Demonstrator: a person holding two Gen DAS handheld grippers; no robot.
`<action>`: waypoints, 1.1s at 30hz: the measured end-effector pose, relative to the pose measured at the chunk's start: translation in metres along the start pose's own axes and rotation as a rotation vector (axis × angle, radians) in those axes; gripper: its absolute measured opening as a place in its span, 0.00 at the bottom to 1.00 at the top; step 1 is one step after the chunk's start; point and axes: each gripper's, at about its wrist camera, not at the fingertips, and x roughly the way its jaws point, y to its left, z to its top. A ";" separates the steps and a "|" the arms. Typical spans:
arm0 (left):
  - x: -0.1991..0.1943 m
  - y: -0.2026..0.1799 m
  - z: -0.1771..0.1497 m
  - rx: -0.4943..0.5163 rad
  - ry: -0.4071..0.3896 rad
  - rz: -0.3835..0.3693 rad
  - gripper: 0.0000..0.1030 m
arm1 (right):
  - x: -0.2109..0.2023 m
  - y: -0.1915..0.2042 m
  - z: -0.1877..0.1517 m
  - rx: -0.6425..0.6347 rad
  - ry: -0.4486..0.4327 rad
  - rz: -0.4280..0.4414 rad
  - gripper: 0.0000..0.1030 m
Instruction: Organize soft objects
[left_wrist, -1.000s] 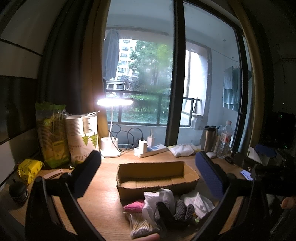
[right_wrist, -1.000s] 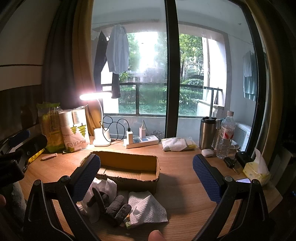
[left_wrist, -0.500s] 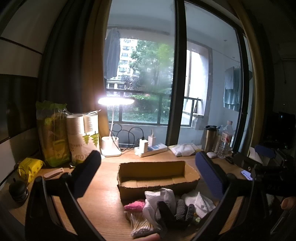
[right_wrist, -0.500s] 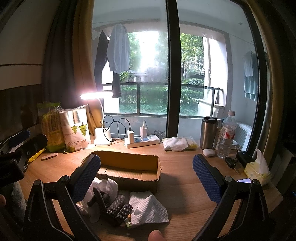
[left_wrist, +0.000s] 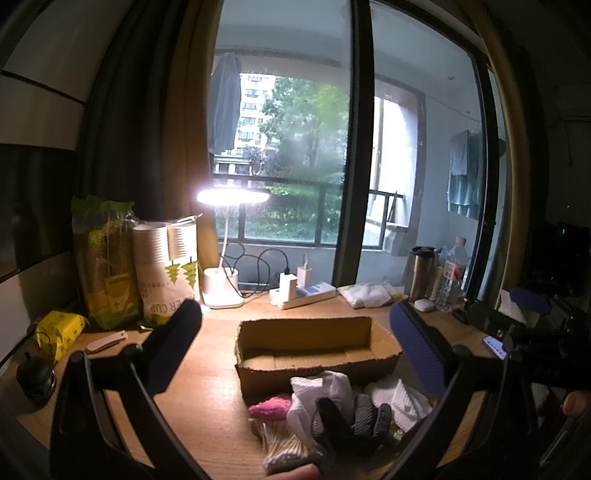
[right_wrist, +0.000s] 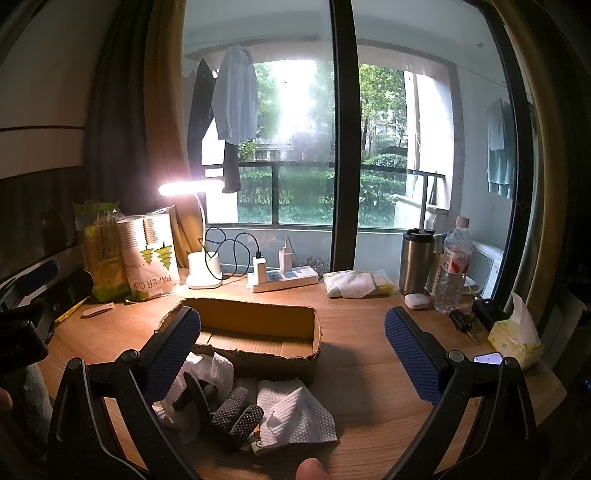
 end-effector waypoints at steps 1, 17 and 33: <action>0.001 0.001 -0.001 0.000 0.003 0.001 1.00 | 0.001 -0.001 0.000 0.000 0.002 0.001 0.99; 0.072 0.008 -0.064 0.036 0.258 -0.007 0.99 | 0.058 -0.021 -0.042 0.013 0.161 0.029 0.99; 0.094 -0.019 -0.103 0.121 0.383 -0.053 0.87 | 0.109 -0.026 -0.101 -0.012 0.347 0.066 0.78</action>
